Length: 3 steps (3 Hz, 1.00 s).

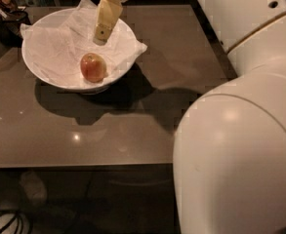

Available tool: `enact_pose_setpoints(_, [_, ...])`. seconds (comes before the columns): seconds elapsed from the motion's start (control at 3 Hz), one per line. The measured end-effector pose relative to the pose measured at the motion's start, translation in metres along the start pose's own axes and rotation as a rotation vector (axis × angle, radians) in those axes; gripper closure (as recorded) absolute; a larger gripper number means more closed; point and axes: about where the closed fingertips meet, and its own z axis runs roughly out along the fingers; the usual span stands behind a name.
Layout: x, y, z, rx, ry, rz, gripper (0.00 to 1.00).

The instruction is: Pick apple from white bowl

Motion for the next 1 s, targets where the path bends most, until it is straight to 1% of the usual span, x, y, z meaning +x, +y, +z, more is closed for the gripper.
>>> enact_pose_setpoints(0.33, [-0.010,-0.004,0.013,-0.015,0.007,-0.011,0.22])
enact_pose_setpoints(0.67, [-0.017,-0.013,0.025,-0.017,0.018,0.000,0.25])
enact_pose_setpoints(1.0, [-0.017,-0.021,0.039,-0.023,0.036,0.021,0.24])
